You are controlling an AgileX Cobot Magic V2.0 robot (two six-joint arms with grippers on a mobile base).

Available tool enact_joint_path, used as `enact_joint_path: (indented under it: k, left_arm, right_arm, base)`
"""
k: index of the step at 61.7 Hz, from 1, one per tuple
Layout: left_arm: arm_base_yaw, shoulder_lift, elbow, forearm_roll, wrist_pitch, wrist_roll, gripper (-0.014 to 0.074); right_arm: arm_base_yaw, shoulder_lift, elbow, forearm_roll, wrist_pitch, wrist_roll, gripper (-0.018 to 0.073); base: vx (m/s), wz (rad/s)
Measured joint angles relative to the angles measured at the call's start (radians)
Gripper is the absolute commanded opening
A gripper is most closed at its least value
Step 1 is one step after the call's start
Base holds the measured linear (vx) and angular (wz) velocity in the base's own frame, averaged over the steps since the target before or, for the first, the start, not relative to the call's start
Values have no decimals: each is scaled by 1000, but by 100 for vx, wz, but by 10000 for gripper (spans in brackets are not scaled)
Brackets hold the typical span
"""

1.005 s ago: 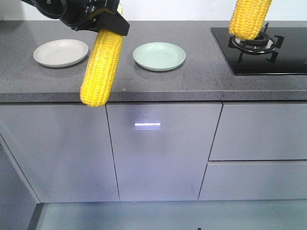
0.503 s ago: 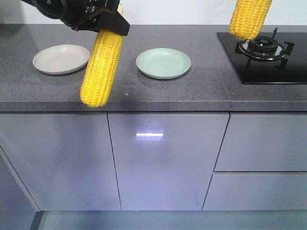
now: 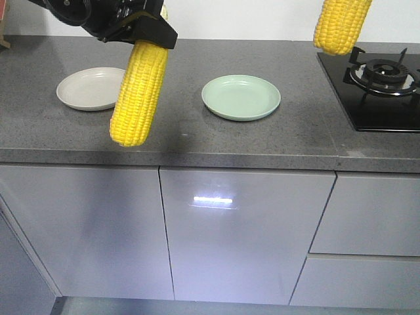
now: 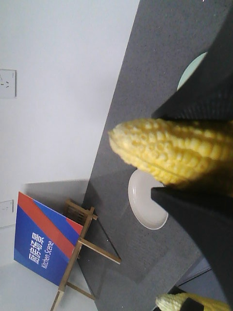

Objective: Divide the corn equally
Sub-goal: 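Drive closer and align the base with the two plates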

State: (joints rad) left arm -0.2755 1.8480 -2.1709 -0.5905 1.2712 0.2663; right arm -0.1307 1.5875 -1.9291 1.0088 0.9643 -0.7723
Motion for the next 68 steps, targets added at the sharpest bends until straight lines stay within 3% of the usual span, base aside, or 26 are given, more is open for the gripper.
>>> enact_joint_path:
  k: [68]
  left_arm:
    - [0, 0, 0, 0, 0, 0, -8]
  right_arm:
    - [0, 0, 0, 0, 0, 0, 7]
  base:
    - [7, 2]
